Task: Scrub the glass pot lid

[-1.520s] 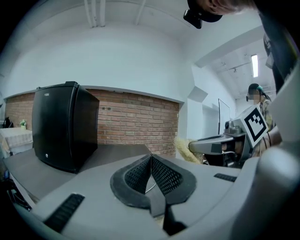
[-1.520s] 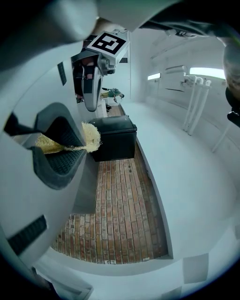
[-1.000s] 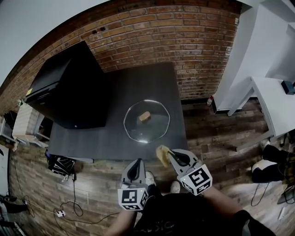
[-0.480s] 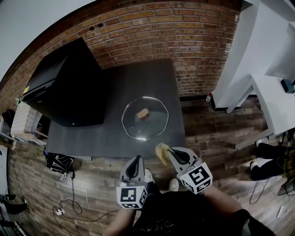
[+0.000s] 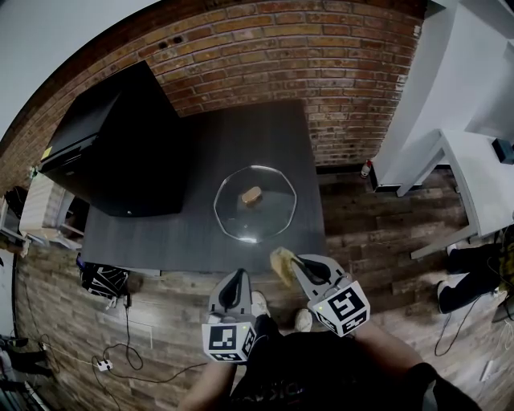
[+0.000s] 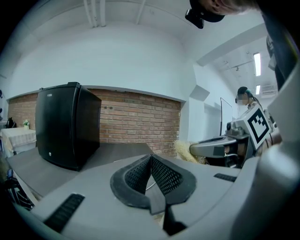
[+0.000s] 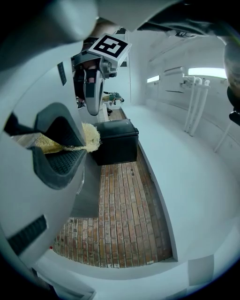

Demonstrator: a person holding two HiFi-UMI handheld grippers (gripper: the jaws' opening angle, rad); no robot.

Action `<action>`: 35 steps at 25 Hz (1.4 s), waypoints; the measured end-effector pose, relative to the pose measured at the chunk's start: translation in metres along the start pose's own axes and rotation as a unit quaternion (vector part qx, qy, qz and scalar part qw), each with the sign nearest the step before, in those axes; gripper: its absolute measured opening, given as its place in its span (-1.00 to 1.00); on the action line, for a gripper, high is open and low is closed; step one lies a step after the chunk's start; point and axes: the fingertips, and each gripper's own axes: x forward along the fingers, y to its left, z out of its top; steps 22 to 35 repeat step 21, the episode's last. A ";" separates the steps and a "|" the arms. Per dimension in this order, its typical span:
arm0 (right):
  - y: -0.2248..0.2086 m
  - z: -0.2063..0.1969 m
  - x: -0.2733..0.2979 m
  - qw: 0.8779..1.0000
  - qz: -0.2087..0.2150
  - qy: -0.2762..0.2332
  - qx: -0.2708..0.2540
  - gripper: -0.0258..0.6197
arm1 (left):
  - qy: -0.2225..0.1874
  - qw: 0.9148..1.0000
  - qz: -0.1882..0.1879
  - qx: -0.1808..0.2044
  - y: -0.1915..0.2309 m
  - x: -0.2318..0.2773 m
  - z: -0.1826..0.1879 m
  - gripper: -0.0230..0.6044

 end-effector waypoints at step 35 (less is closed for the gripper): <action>0.000 0.005 0.002 1.000 0.008 -0.007 -0.007 -0.84 | 0.003 1.000 0.000 0.002 -0.001 0.004 0.000 -0.82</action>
